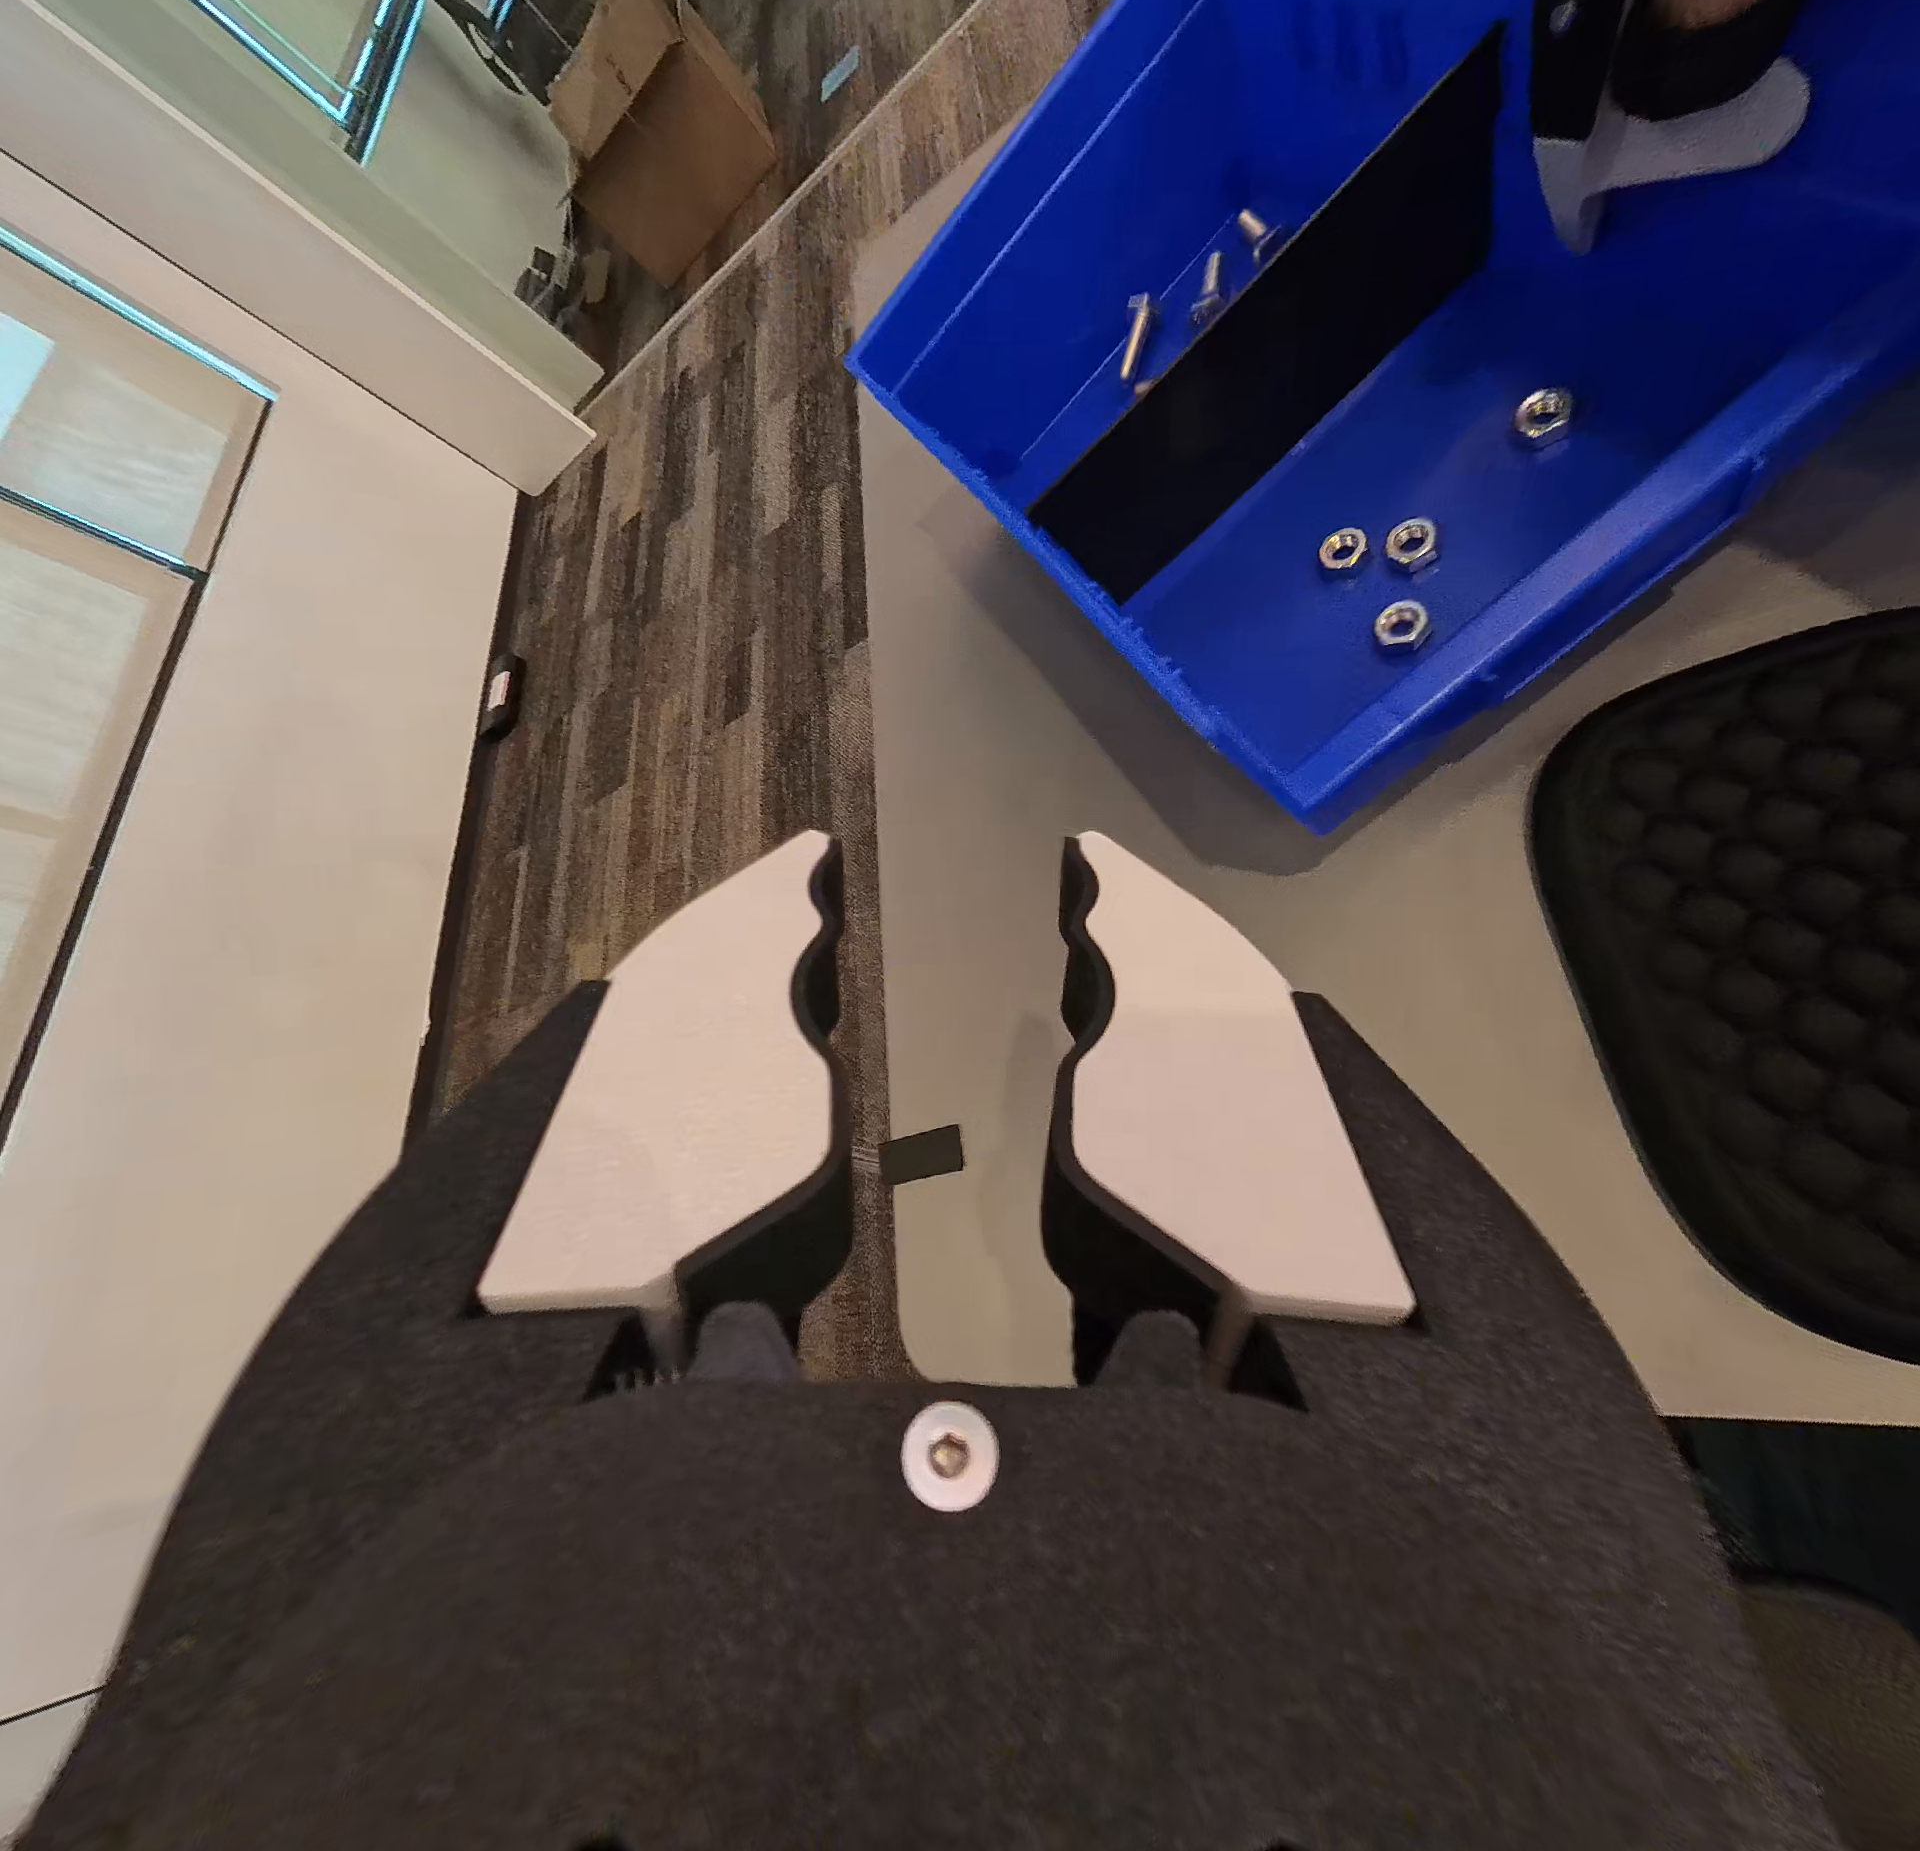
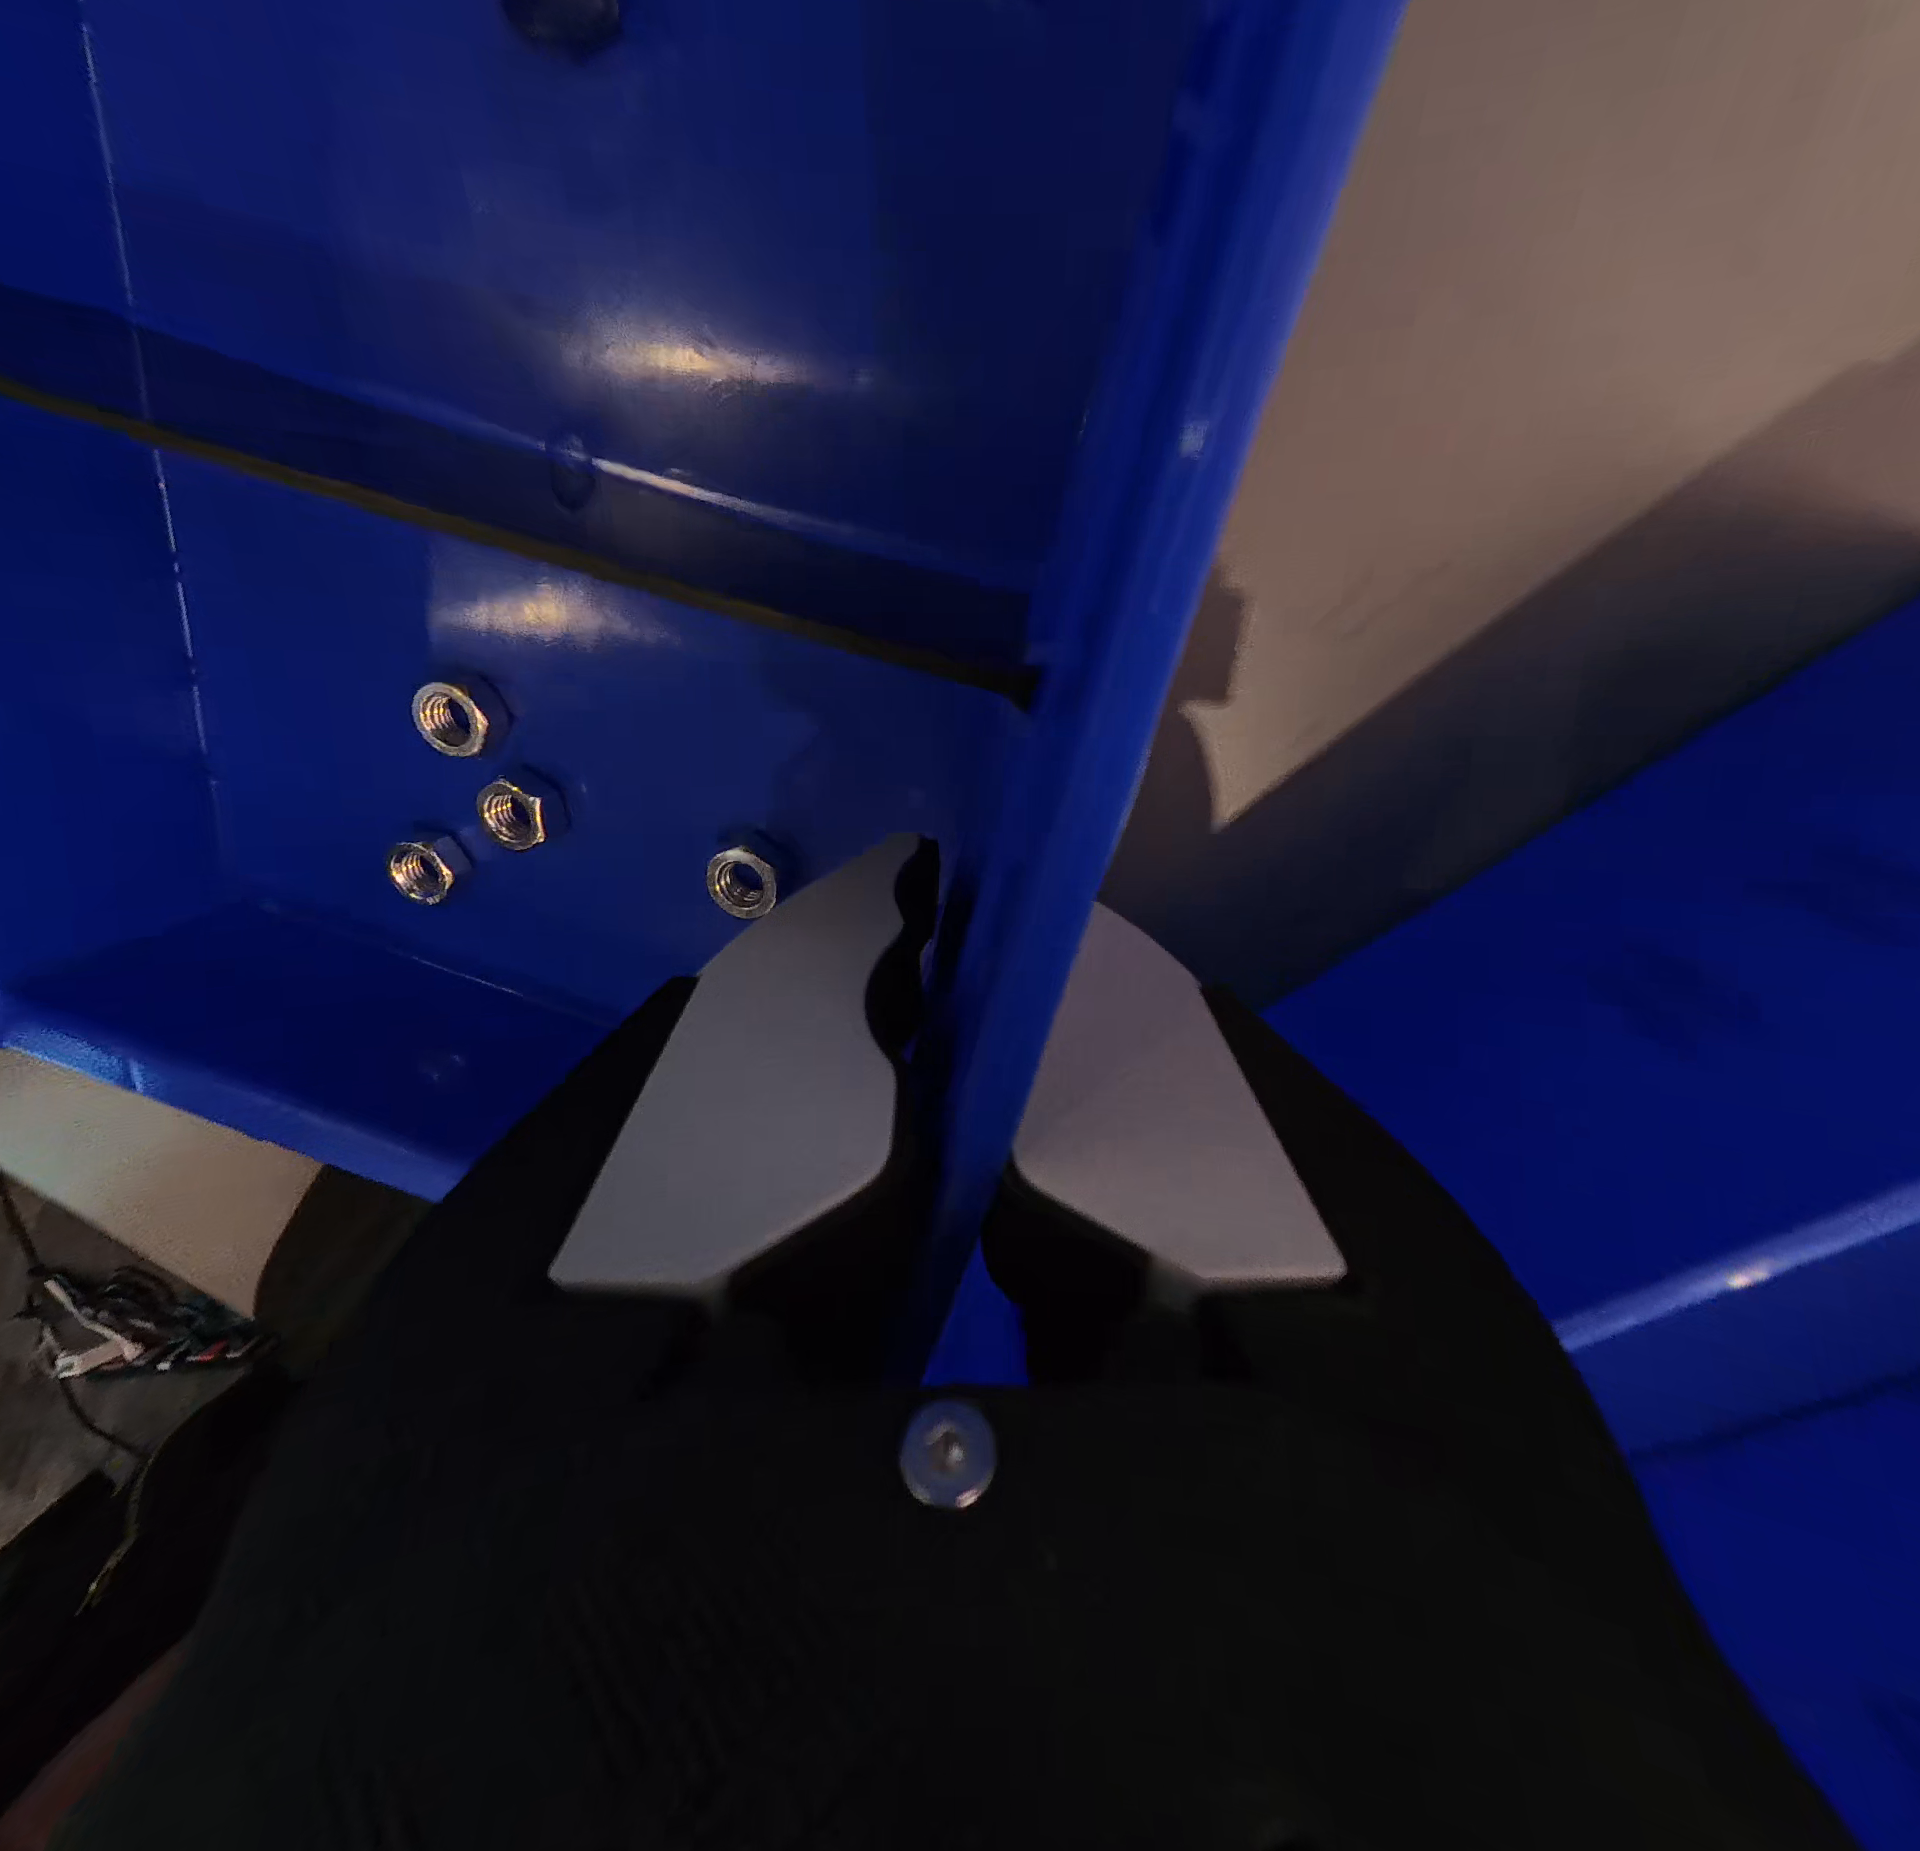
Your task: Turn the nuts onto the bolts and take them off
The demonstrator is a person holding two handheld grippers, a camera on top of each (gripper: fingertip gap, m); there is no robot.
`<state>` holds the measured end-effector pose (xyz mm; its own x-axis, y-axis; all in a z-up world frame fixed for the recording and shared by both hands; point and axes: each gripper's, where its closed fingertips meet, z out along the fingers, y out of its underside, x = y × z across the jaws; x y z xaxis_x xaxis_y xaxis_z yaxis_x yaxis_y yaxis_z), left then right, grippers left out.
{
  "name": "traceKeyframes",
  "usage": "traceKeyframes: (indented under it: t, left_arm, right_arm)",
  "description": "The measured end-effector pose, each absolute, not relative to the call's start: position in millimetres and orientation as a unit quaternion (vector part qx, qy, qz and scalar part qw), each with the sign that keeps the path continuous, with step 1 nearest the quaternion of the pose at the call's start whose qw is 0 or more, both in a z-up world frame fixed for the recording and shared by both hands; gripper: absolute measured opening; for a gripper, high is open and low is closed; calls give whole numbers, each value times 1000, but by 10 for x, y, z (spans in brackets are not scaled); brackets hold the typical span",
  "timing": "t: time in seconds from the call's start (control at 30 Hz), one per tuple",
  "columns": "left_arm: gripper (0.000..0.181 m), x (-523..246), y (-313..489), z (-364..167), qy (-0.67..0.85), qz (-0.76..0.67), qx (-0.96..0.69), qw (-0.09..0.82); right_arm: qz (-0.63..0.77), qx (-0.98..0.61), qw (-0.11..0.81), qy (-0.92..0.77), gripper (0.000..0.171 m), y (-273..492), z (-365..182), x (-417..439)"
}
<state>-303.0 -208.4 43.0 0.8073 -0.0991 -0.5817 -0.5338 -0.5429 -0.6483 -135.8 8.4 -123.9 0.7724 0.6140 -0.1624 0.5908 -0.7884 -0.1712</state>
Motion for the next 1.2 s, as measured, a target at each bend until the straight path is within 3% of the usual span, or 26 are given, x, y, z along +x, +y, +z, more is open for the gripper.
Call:
traceKeyframes:
  t: [0.1,0.2,0.23,0.27,0.37,0.47,0.63,0.73,0.8,0.87,0.97,1.2]
  left_arm:
    - [40,-2964,-2044,364,192,237,-847,435]
    - [43,-2870,-2015,290,200,226,-850,432]
    - [44,-2839,-2021,262,204,222,-851,431]
    - [45,-2814,-2035,237,205,217,-851,431]
    - [45,-2758,-2116,168,207,199,-850,441]
    - [45,-2721,-2218,102,210,186,-849,447]
    - [45,-2550,-2251,165,211,160,-836,481]
    - [45,-2352,-2144,240,218,138,-829,497]
    - [45,-2206,-2044,276,221,119,-828,501]
    - [45,-2090,-1981,291,225,107,-831,497]
    - [44,-2025,-1997,338,210,88,-831,507]
    - [42,-2235,-2238,133,175,86,-847,494]
  right_arm:
    - [104,-943,49,-312,11,49,-1294,-1394]
    - [129,-929,93,-335,26,112,-1113,-1443]
    - [137,-917,136,-348,26,189,-949,-1435]
    - [139,-903,198,-355,39,293,-723,-1389]
    - [177,-841,366,-356,38,358,110,-1050]
    - [128,-846,409,-317,53,319,410,-152]
    - [73,-934,309,-165,58,270,-152,1345]
    - [200,-950,214,-106,54,65,-588,1272]
    - [197,-964,144,-101,52,-46,-900,1240]
    - [171,-973,94,-123,29,-125,-1130,1247]
    - [130,-979,83,-135,8,-63,-1192,1469]
    - [69,-987,83,-115,9,82,-1202,2842]
